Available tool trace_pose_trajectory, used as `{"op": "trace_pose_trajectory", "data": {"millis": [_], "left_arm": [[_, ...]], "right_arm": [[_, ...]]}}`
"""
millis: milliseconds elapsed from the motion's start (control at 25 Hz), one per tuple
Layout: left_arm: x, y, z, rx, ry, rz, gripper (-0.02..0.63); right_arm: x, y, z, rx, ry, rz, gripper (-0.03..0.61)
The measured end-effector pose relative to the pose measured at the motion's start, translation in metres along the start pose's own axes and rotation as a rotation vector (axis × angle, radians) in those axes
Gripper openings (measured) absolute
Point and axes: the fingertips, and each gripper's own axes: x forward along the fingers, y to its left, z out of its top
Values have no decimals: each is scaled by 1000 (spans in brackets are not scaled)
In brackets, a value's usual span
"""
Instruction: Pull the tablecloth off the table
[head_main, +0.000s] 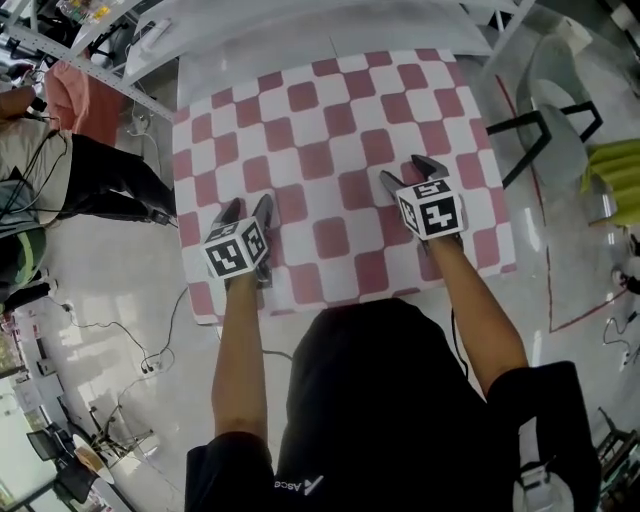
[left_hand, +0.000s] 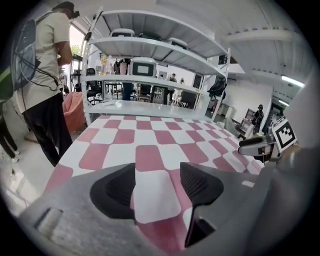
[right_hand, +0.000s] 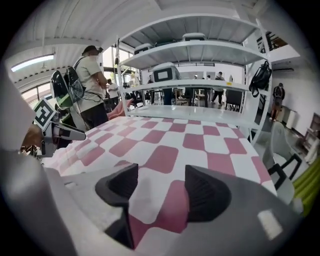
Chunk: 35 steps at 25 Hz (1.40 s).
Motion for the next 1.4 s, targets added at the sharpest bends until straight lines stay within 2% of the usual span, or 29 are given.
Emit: {"op": "trace_pose_trajectory", "data": {"millis": [400,600,720,1240,1400], "left_arm": [[41,24,-35,-12,229,56,278],[47,22,-36,8,283,63,279],[47,16,-36,62,292,47,228],[49,3,-32,180,299,-25,118],[50,-1,-33,218,311,-36,81]], "right_arm": [[30,-22,-24,55,193,-79,313],[36,-26,-28,64,242,-81,318],[36,-24,-29,50,246,-78,309],[40,-5,-22,34,219,-54,108],[41,3,-22,30,228,-35,12]]}}
